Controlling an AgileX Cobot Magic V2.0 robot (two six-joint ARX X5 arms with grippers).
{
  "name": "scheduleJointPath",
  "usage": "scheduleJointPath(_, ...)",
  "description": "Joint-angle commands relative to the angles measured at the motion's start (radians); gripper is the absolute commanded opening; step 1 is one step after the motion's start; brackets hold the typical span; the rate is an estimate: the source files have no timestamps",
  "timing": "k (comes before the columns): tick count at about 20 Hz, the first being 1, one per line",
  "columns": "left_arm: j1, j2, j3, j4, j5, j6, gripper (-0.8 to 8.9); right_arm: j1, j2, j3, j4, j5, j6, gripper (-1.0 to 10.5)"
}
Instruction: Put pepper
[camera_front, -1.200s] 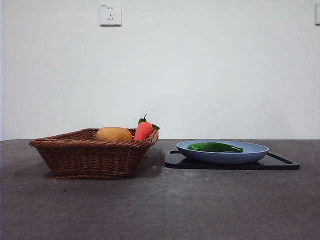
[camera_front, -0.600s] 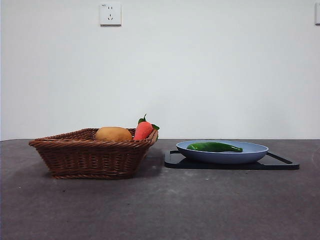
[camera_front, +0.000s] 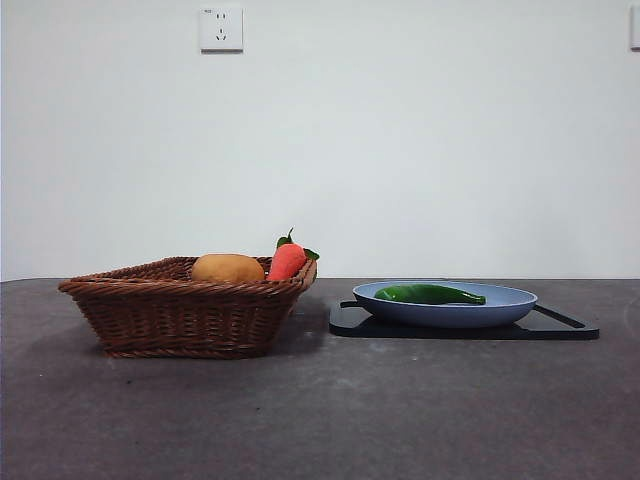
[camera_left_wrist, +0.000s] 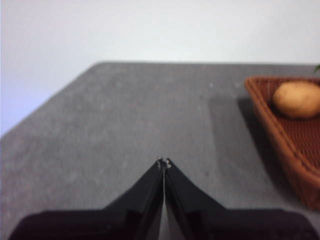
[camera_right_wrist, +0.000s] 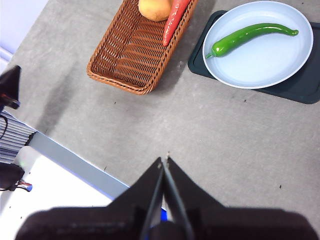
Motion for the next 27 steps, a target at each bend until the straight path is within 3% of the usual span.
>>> scheduleJointPath(1,0.003,-0.024,-0.006,-0.052,0.021,-0.014,0.08,0.002,0.007,0.021,-0.015,0.000,-0.002,0.1)
scheduleJointPath(18,0.003,-0.020,-0.006,-0.042,0.014,-0.013,0.08,0.002,0.007,0.021,-0.015,0.000,-0.002,0.1)
scheduleJointPath(20,0.003,-0.020,-0.006,-0.042,0.014,-0.013,0.08,0.000,-0.003,0.021,0.003,0.007,-0.080,0.1)
scheduleJointPath(23,0.003,-0.020,-0.006,-0.042,0.014,-0.013,0.08,-0.018,-0.090,-0.010,0.180,0.002,-0.095,0.1)
scheduleJointPath(27,0.003,-0.020,-0.006,-0.042,0.014,-0.013,0.08,-0.019,-0.284,-0.237,0.555,0.019,-0.012,0.1)
